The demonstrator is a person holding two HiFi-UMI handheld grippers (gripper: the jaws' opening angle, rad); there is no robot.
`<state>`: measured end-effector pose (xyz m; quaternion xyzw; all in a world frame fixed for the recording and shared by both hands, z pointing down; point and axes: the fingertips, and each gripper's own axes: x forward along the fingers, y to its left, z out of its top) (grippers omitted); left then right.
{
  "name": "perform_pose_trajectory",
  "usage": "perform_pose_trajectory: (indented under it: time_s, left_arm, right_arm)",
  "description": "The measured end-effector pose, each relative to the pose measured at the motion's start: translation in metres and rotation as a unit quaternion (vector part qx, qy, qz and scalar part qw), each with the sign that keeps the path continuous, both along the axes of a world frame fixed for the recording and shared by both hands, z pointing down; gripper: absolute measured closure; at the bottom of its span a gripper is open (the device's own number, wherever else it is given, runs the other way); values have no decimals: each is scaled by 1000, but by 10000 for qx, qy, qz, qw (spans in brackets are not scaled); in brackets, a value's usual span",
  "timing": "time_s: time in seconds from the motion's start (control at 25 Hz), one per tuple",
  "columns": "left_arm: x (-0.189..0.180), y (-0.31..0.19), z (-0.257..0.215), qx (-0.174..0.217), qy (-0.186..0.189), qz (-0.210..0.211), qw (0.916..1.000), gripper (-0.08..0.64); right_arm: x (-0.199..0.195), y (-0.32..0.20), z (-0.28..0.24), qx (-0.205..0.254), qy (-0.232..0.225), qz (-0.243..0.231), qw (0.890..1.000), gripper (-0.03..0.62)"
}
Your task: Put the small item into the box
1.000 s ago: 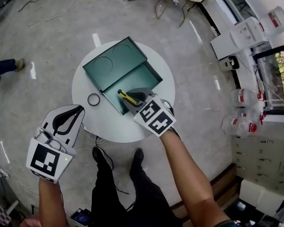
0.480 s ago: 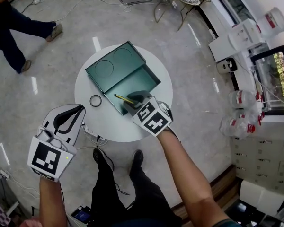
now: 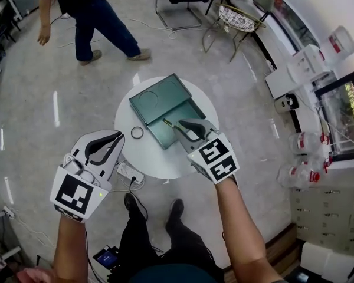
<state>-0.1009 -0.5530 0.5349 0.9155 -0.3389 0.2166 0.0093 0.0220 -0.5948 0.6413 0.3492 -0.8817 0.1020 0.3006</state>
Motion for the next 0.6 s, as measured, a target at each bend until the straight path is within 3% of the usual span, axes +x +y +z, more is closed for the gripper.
perform_pose_trajectory:
  time_s: [0.28, 0.6]
  left_arm:
    - [-13, 42, -89, 551, 88, -75, 9984, 534]
    - [-25, 99, -175, 1078, 92, -137, 9940, 534]
  right_arm:
    - [-14, 52, -164, 946, -861, 8, 9918, 546]
    - [-30, 133, -285, 1552, -1097, -350, 9812, 554]
